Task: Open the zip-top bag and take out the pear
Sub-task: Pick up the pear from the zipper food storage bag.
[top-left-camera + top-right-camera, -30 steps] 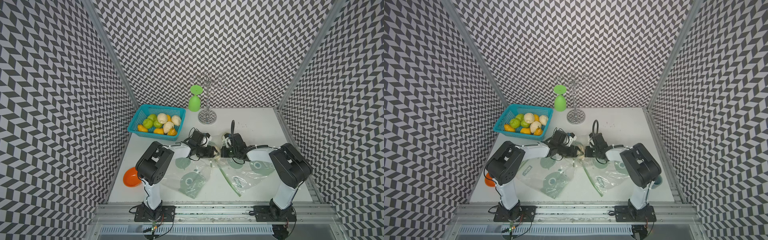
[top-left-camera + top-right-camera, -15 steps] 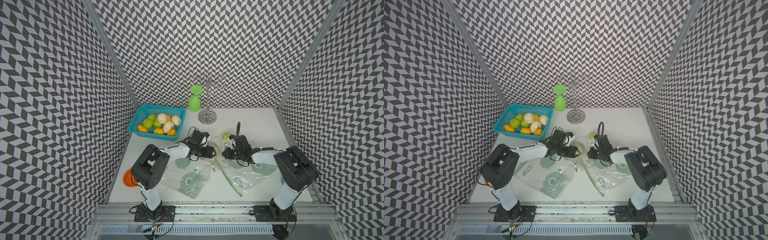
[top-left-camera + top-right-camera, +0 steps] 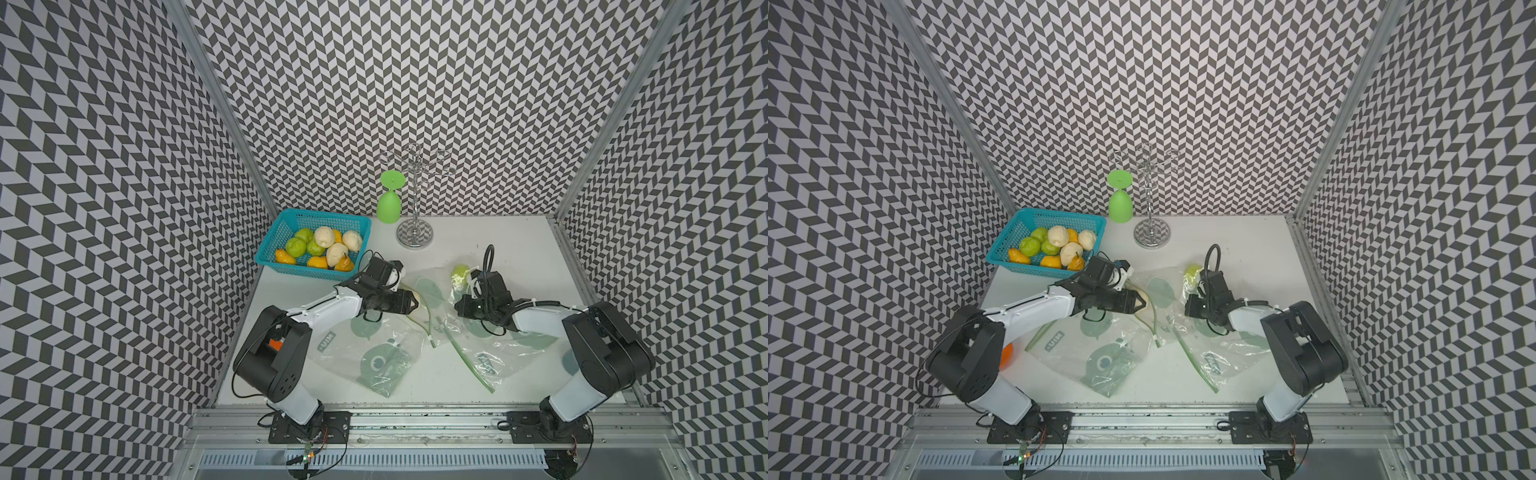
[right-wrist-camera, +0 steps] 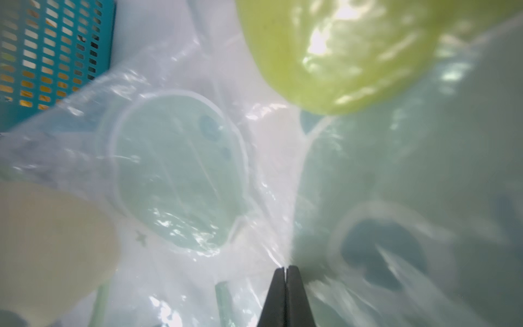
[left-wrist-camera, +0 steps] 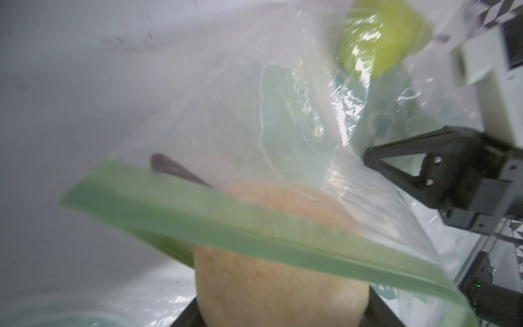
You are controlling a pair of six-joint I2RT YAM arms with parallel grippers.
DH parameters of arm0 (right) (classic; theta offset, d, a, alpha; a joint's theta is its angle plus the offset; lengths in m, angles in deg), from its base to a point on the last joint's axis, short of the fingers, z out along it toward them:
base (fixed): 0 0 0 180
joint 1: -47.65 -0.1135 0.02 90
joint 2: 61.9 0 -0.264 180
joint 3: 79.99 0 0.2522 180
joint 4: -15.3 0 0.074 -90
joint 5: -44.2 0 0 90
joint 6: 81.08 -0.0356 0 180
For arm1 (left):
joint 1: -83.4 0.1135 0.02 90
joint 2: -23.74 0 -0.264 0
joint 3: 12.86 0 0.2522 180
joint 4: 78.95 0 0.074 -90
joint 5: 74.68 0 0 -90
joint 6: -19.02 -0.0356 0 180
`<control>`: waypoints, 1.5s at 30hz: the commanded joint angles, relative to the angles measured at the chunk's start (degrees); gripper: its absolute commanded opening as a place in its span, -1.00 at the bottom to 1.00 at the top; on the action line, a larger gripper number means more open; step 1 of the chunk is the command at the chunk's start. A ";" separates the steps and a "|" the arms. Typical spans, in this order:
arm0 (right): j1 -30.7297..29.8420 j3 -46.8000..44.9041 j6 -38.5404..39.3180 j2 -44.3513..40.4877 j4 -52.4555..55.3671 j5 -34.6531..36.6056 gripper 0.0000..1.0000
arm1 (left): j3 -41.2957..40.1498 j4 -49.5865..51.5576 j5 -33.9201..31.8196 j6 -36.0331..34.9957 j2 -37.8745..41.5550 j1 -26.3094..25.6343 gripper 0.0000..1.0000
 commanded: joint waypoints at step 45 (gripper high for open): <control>-5.16 9.48 -8.02 8.56 5.60 29.37 -1.00 | -6.17 0.22 15.47 -3.53 5.73 12.90 -0.15</control>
